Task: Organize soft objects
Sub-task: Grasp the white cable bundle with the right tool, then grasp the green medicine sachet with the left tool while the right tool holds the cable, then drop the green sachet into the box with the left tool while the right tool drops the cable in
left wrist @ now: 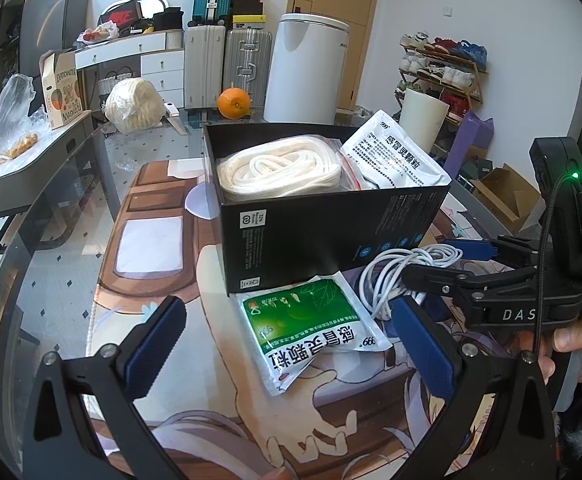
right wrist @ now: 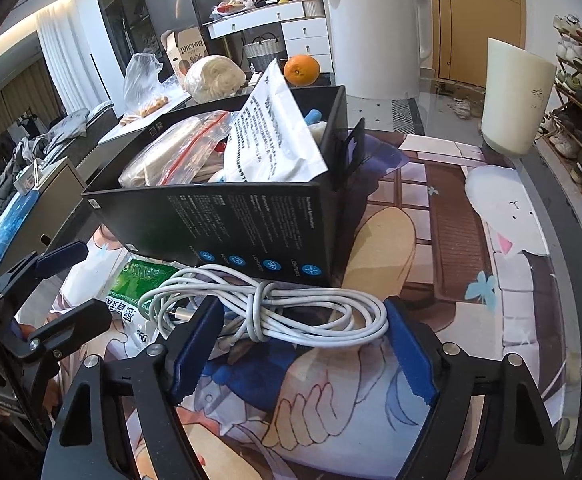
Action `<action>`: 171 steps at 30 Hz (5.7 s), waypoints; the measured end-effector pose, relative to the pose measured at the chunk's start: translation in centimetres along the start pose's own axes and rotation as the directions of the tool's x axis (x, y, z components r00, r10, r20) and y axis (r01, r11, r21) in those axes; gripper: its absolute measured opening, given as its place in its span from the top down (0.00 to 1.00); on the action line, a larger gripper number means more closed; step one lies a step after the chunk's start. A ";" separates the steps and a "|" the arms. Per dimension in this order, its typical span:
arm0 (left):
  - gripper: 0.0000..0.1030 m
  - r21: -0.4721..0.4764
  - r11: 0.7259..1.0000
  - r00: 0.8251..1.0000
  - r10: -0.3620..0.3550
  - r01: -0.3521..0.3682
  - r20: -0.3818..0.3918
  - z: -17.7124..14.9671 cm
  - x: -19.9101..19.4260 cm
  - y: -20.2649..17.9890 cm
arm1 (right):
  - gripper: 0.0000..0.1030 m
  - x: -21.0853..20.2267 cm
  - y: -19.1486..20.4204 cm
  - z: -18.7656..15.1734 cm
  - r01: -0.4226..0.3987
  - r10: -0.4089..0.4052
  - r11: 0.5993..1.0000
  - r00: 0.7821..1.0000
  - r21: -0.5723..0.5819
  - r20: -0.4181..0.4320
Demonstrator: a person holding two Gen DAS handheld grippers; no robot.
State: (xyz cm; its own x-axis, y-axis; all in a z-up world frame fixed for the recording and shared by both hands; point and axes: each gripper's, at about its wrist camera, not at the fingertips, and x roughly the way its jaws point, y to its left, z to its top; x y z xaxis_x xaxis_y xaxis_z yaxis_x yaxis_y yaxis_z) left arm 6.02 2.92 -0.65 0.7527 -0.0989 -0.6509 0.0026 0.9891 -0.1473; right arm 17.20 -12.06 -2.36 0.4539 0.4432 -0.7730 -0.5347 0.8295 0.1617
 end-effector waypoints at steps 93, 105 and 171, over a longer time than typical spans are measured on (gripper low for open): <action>0.51 0.048 0.999 0.991 -0.003 -0.003 0.136 6.3 -2.1 -0.3 | 0.21 -8.0 0.1 4.5 0.077 -0.070 0.997 0.975 -0.021 0.211; 0.51 0.050 0.999 0.994 0.012 -0.017 0.108 7.2 0.5 0.1 | 0.21 -4.9 2.2 8.1 0.259 -0.215 0.937 0.957 -0.235 0.195; 0.00 0.029 0.994 0.963 0.090 -0.101 0.254 2.5 -4.4 1.1 | 0.01 -5.9 3.2 2.5 0.083 -0.009 0.979 0.931 -0.186 0.365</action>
State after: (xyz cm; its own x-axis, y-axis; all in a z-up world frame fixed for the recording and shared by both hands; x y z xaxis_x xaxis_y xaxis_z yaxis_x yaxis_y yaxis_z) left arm 4.32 4.68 3.92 0.8925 0.0216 -0.4505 -0.0540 0.9968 -0.0592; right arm 14.53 -11.15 4.25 0.6877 0.5293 -0.4969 -0.6187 0.7853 -0.0197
